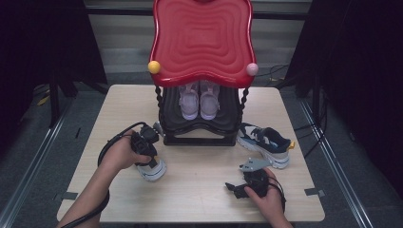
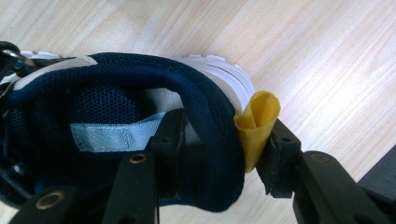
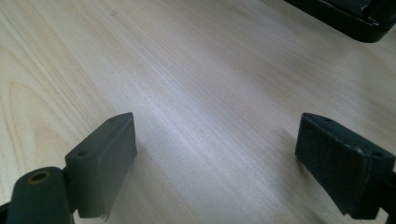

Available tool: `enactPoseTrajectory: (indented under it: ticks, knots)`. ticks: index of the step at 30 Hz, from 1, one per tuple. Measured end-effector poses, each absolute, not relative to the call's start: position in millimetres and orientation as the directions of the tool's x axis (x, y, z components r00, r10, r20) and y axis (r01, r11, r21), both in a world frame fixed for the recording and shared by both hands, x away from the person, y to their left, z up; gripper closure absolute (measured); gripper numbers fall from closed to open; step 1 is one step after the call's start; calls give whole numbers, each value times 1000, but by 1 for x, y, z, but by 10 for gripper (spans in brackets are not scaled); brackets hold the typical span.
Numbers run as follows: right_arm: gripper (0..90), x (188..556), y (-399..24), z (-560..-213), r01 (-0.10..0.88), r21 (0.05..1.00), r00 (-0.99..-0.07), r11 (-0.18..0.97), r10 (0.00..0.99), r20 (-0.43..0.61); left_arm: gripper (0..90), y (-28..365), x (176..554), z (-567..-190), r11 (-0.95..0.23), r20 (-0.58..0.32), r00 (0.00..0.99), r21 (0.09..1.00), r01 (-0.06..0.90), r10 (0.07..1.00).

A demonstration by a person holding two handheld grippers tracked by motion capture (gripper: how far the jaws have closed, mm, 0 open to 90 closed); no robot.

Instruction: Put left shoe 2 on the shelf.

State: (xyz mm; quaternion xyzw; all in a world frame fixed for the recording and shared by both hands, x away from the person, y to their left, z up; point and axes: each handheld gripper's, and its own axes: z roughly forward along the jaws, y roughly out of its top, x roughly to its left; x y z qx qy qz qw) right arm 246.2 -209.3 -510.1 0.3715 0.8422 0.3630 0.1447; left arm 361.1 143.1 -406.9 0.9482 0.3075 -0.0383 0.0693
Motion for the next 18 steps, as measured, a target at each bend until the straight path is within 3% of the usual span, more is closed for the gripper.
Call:
enactPoseTrajectory:
  ticks: [18]
  knots:
    - [120, 246, -209, -510, 520, 719, -682, 461, 731, 25, 606, 132, 368, -418, -802, -143, 794, 8, 597, 590]
